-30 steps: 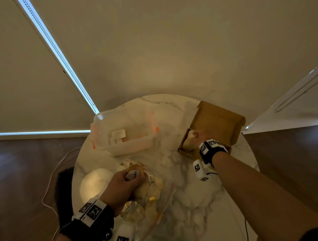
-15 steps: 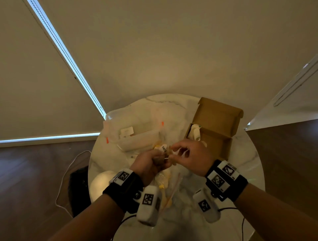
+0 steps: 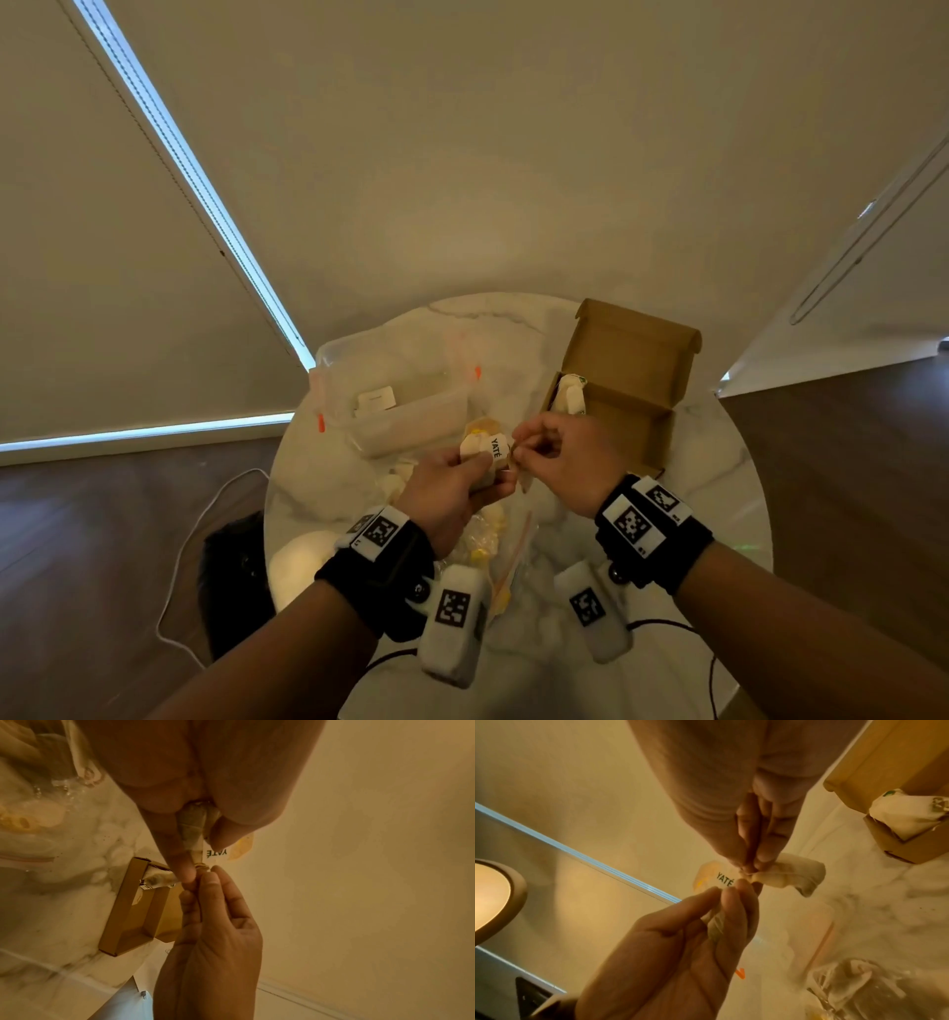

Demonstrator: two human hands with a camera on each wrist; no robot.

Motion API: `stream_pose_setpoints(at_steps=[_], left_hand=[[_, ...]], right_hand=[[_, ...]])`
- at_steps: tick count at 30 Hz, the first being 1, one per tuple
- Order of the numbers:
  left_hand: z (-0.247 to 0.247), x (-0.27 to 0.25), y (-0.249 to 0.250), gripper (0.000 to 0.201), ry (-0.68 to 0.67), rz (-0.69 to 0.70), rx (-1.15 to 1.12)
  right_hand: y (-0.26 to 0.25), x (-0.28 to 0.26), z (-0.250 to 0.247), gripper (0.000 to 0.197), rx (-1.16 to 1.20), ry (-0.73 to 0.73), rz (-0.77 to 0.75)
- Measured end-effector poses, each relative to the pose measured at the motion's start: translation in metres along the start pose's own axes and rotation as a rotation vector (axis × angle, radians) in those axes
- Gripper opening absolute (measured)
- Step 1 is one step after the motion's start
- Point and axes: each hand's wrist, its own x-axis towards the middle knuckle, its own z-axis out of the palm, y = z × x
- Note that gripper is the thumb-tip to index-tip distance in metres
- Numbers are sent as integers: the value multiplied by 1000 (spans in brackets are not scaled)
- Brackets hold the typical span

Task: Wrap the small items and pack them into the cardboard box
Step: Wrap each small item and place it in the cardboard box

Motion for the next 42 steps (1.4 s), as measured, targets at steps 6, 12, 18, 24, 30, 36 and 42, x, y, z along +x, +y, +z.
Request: stream_pose_setpoints(at_steps=[6,12,18,24,30,36,42], left_hand=[[1,-3,-2,11,13,121,106],[-1,0,3,12,75,123,117],[-3,-1,10,4,56,125,106],[-9,-6,13,8,-4,105,106],[-14,-11,26,8,-7,125,210],[-12,-15,33,6,35,228,391],[-7,-21,36,14,27,330,535]], right_hand=[[-8,0,5,9,27,31,16],[-19,0,0,12,165,-3,24],[-12,3,-9,16,-41,7,-39],[-7,-1,-7,5,26,-48,-14],[-2,-4,-8,9,2,-77,-15],[-4,-10,-6,10,-41,-148,-48],[-3,-13,1,13,-31,-128,-36]])
